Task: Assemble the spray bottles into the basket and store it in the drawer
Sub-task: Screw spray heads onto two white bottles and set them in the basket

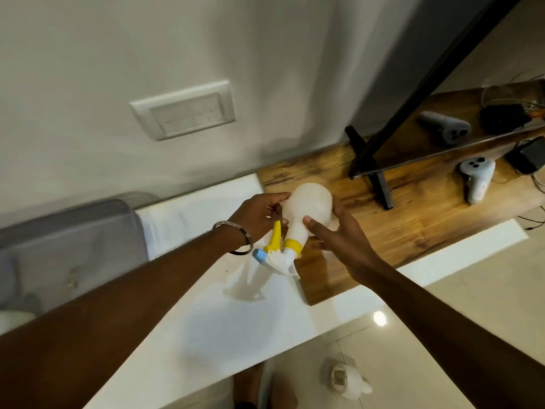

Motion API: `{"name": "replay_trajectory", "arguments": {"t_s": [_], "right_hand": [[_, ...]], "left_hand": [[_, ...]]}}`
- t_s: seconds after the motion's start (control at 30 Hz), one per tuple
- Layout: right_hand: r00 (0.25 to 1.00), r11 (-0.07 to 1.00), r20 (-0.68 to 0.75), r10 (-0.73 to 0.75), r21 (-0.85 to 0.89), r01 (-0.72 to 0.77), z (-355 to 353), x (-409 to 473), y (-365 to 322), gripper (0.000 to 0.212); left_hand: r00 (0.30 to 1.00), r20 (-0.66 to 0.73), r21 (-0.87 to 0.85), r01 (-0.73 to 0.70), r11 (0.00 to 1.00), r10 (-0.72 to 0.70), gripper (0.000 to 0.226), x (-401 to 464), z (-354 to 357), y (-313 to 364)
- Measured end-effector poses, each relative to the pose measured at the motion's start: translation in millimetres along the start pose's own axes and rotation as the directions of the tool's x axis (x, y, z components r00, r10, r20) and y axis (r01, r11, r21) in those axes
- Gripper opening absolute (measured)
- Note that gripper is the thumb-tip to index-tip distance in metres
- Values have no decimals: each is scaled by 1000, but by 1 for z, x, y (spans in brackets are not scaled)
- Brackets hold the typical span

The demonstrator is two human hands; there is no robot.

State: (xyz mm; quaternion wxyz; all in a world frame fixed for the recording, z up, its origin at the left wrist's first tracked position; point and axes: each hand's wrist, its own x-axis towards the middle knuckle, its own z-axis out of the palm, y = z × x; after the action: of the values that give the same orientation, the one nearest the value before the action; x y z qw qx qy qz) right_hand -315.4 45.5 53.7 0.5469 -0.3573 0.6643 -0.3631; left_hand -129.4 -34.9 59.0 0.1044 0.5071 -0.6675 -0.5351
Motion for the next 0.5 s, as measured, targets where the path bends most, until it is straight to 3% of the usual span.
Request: {"name": "replay_trajectory", "arguments": {"t_s": [0.07,0.17,0.37,0.5], "right_hand": [[998,998,62,31,61,-35,18,-8,-9,75],[987,986,142,75,136,-94,46,-21,-24,61],[966,949,220,137,249,-192,109,-39,-50,41],[956,951,246,161,219,-217,165,-54,-73,40]], "left_hand": [[999,-11,-65,35,997,-35,54,-20,-17,-1],[997,-23,-298,66,952,-77,49,-56,-41,-7],[974,-100,-438,139,888,-202,28,-112,-86,-22],[951,-182,-482,134,866,-249,34,-156,-124,-37]]}}
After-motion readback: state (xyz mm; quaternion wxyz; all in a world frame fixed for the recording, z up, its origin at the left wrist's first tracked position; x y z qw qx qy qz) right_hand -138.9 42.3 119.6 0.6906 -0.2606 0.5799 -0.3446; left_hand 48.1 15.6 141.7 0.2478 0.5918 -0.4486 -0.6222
